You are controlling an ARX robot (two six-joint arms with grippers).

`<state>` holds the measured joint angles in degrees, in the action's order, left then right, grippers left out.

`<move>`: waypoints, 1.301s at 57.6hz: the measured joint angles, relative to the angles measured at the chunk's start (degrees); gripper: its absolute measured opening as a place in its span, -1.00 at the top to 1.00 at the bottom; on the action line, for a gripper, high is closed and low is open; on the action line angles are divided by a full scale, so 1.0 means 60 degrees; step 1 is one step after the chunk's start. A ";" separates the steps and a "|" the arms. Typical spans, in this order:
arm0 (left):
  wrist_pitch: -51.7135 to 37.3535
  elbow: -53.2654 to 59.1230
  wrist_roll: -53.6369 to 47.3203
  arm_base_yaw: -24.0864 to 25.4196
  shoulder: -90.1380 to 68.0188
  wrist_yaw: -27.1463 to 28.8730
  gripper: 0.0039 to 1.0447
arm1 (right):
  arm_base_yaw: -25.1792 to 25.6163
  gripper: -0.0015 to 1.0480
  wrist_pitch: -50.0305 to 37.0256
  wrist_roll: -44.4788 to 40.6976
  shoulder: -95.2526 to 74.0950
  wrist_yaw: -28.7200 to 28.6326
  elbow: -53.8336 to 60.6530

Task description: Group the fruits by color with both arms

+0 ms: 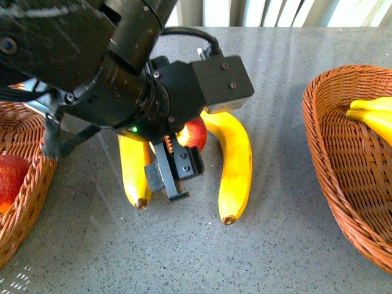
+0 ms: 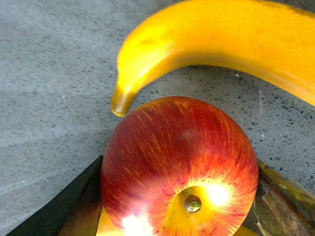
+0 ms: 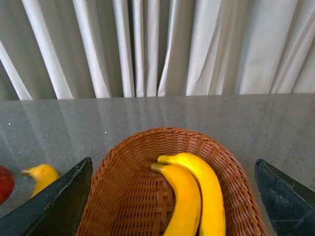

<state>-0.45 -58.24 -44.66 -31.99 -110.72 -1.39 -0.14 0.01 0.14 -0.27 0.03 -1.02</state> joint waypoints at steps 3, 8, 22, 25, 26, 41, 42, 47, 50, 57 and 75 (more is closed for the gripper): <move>0.0000 0.0051 -0.0004 0.0120 0.0321 -0.0055 -0.38 | 0.0000 -0.82 0.0000 0.0000 0.0000 0.0000 0.0000; -0.0004 0.0087 -0.0011 0.0630 0.0980 -0.0131 -0.38 | 0.0000 -0.82 0.0000 0.0000 0.0000 0.0004 0.0000; 0.0022 0.0514 -0.0164 0.2182 0.1865 -0.0426 -0.37 | 0.0000 -0.82 0.0000 0.0000 0.0000 0.0000 0.0000; 0.0073 0.0576 -0.0226 0.2470 0.2011 -0.0517 -0.37 | 0.0000 -0.82 0.0000 0.0000 0.0000 0.0000 0.0000; 0.0091 0.0608 -0.0262 0.2616 0.2080 -0.0550 -0.37 | 0.0000 -0.82 0.0000 0.0000 0.0000 0.0004 0.0000; 0.0251 0.1461 -0.0656 0.4295 0.3118 -0.1024 -0.37 | 0.0000 -0.82 0.0000 0.0000 0.0000 0.0000 0.0000; 0.0237 0.1501 -0.0656 0.4368 0.3122 -0.1035 -0.37 | 0.0000 -0.82 0.0000 0.0000 0.0000 0.0000 0.0000; 0.0062 0.1767 -0.0641 0.4754 0.3118 -0.1031 -0.37 | 0.0000 -0.82 0.0000 0.0000 0.0000 0.0004 0.0000; -0.0015 0.1949 -0.0612 0.4921 0.3115 -0.1071 -0.37 | 0.0000 -0.82 0.0000 0.0000 0.0000 0.0000 0.0000; -0.0204 0.2160 -0.0430 0.5184 0.2969 -0.1239 -0.37 | 0.0000 -0.82 0.0000 0.0000 0.0000 0.0000 0.0000; -0.0532 0.2393 -0.0058 0.5217 0.2940 -0.1858 -0.83 | 0.0000 -0.82 0.0000 0.0000 0.0000 0.0000 0.0000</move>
<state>-3.64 -43.88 -45.01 -0.69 -93.08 -12.53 -0.14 0.01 0.14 -0.27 0.03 -1.02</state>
